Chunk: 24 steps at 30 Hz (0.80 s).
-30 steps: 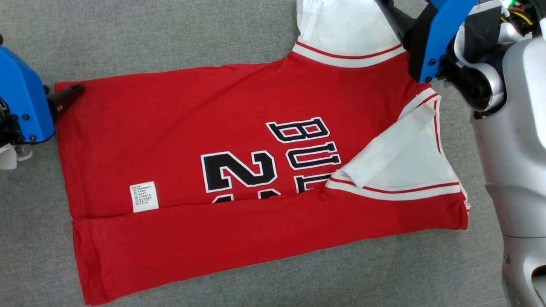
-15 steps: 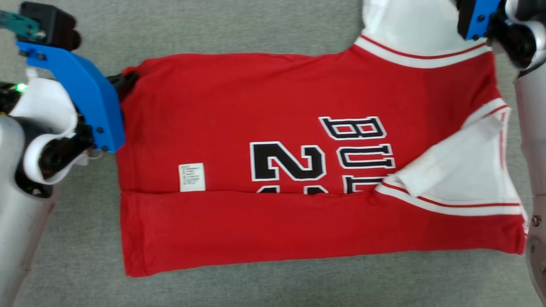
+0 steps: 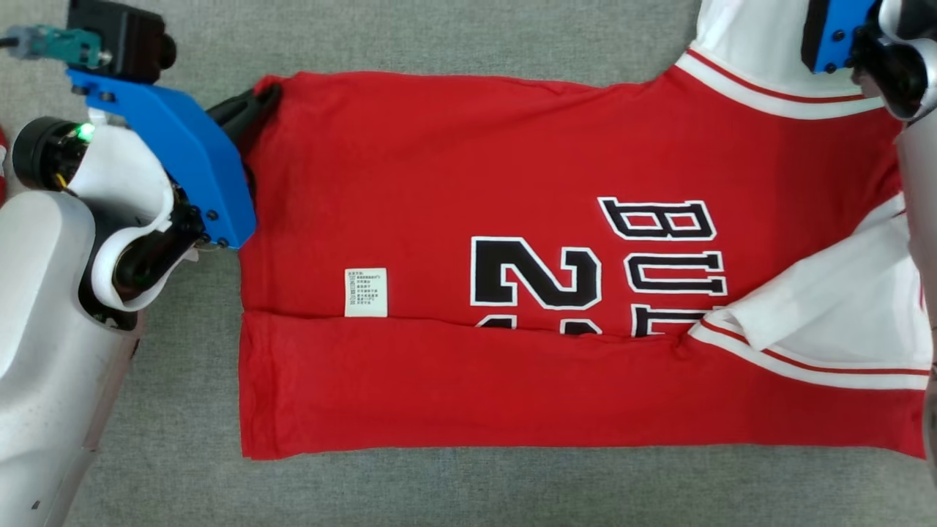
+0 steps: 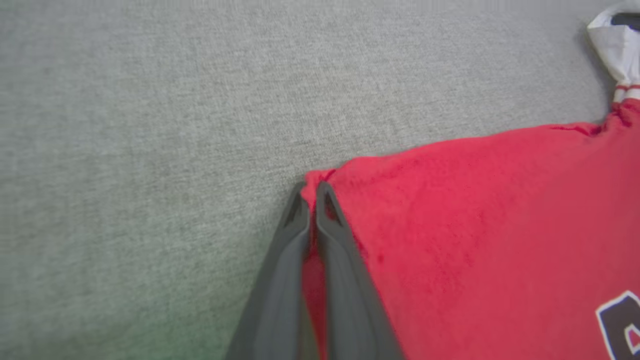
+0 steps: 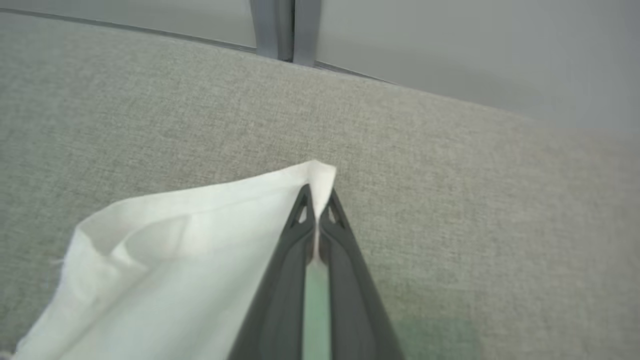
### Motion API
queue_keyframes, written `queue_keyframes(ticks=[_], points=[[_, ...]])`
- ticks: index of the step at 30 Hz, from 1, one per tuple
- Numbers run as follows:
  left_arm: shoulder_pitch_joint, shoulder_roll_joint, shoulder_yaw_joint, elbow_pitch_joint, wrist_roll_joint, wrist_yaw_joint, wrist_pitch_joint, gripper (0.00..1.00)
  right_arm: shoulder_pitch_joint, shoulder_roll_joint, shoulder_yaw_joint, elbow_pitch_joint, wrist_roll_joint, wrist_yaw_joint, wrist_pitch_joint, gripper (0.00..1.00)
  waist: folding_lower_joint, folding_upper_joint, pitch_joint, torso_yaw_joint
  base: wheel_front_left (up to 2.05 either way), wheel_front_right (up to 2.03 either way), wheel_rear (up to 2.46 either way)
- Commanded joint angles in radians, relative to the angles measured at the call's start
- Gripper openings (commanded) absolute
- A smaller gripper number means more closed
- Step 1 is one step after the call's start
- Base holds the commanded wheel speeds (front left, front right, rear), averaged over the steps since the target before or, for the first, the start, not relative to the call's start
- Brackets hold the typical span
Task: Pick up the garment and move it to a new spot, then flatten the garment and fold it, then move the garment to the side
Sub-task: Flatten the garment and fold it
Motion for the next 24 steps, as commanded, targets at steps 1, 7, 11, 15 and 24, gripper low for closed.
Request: queue_keyframes(ticks=[1, 7, 11, 15, 24], points=[[0.016, -0.004, 0.008, 0.014, 0.003, 0.002, -0.023, 0.0, 0.007, -0.015, 0.0, -0.011, 0.008, 0.0, -0.021, 0.0, 0.0001, -0.0001, -0.015, -0.014, 0.0, 0.0, 0.0], [0.071, -0.018, 0.049, 0.061, 0.015, -0.002, -0.187, 0.0, 0.051, -0.021, -0.011, -0.041, 0.042, 0.0, -0.115, 0.0, 0.0001, -0.0001, -0.077, -0.053, 0.0, 0.0, 0.0], [0.128, -0.031, 0.061, 0.078, 0.015, -0.019, -0.281, 0.0, 0.113, -0.023, -0.007, -0.076, 0.094, 0.0, -0.146, 0.0, 0.0001, -0.0001, -0.124, -0.07, 0.0, 0.0, 0.0], [0.195, -0.034, 0.057, 0.078, 0.024, -0.036, -0.362, 0.0, 0.191, -0.041, 0.014, -0.133, 0.152, 0.0, -0.151, 0.0, 0.0001, -0.0001, -0.171, -0.084, 0.0, 0.0, 0.0], [0.326, -0.001, 0.023, 0.044, 0.077, -0.063, -0.519, 0.0, 0.436, -0.104, 0.01, -0.334, 0.253, 0.0, -0.116, 0.0, 0.0001, -0.0001, -0.266, -0.09, 0.0, 0.0, 0.0]])
